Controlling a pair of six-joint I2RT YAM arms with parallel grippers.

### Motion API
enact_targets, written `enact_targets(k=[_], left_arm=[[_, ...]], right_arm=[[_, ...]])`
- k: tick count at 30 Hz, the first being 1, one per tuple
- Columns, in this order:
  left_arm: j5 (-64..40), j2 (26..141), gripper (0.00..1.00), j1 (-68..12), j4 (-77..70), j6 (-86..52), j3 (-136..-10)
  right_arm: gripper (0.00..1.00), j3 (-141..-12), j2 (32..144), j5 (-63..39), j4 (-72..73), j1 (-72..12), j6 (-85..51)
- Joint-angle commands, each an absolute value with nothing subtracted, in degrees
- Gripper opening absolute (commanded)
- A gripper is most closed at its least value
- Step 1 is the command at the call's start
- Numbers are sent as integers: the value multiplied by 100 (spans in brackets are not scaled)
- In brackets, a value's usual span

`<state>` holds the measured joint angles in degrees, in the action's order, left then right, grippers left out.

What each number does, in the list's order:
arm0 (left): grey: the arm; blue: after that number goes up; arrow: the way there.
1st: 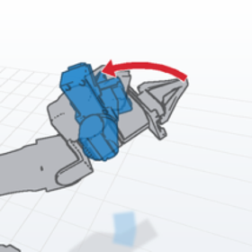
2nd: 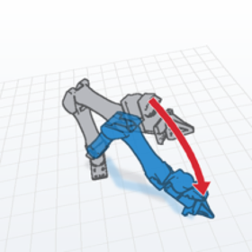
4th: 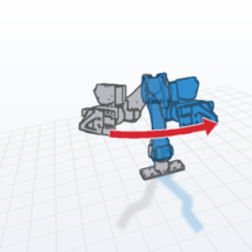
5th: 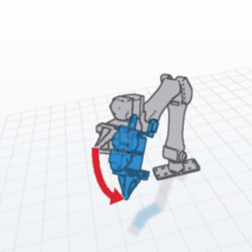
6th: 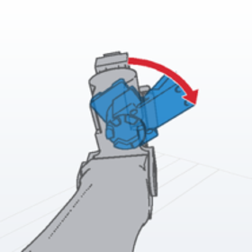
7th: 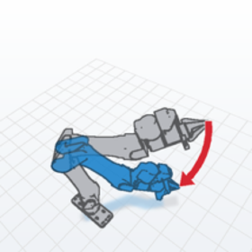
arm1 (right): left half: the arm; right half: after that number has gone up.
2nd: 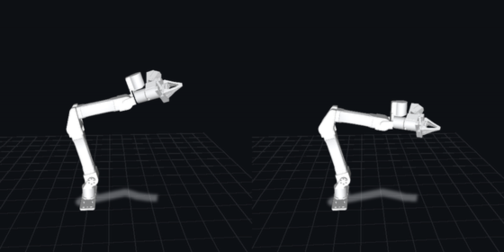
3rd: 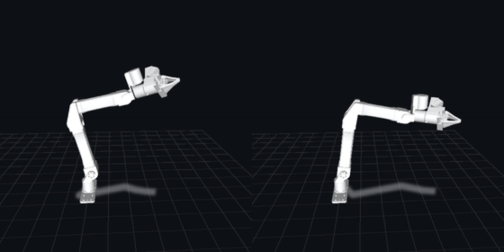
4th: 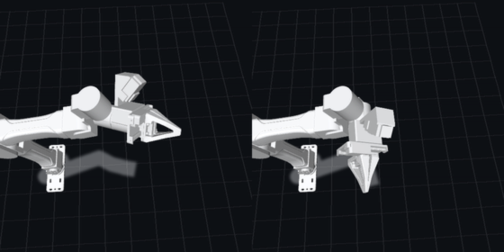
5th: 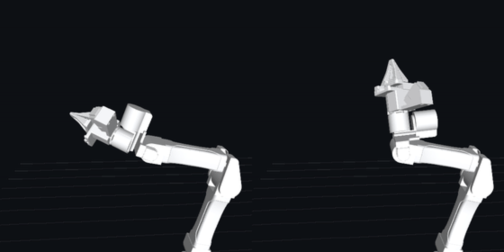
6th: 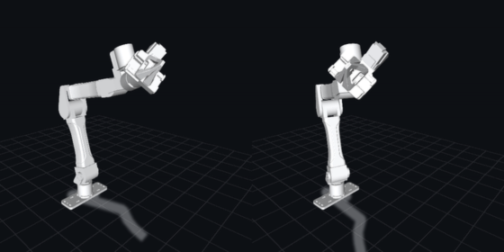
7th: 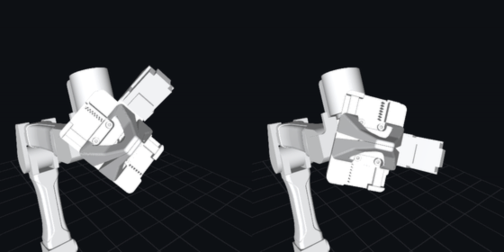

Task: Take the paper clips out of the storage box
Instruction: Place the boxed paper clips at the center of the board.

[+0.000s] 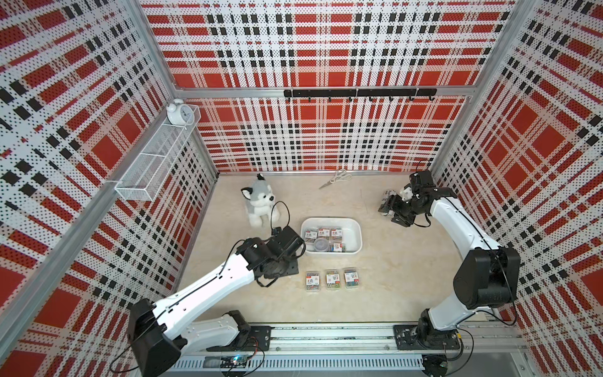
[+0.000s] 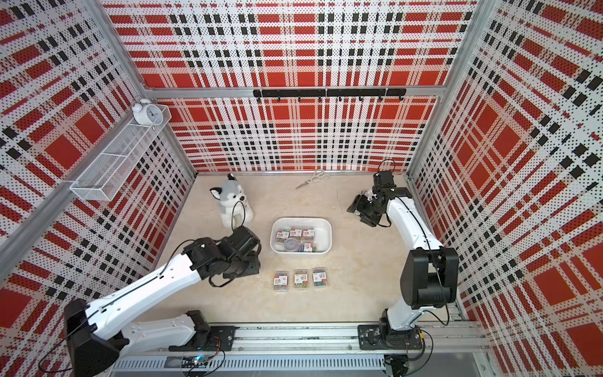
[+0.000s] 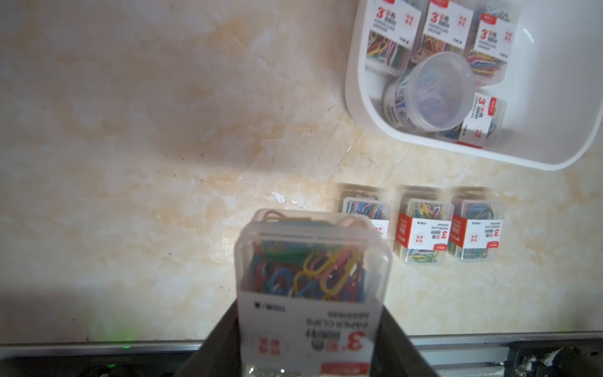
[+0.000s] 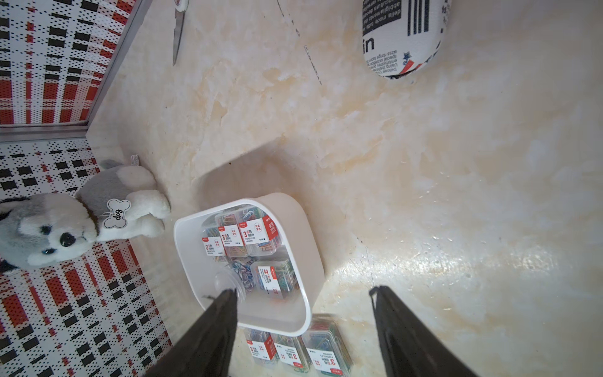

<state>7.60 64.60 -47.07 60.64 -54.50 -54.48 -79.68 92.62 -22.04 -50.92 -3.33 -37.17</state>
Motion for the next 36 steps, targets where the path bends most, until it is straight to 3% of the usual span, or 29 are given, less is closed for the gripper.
enact_targets(k=[1, 14, 36], left_arm=[[490, 6355, 51, -4840, 5252, -5831, -4989], [308, 6855, 53, -5010, 4430, -5686, -4210], [290, 7572, 55, -4441, 4766, -4514, -4236]], right_arm=[[71, -8069, 9341, -2076, -5101, -412, -3753], [71, -8081, 9343, -1951, -5049, -543, -3876], [71, -8079, 9430, -1978, -4976, -607, -3958]])
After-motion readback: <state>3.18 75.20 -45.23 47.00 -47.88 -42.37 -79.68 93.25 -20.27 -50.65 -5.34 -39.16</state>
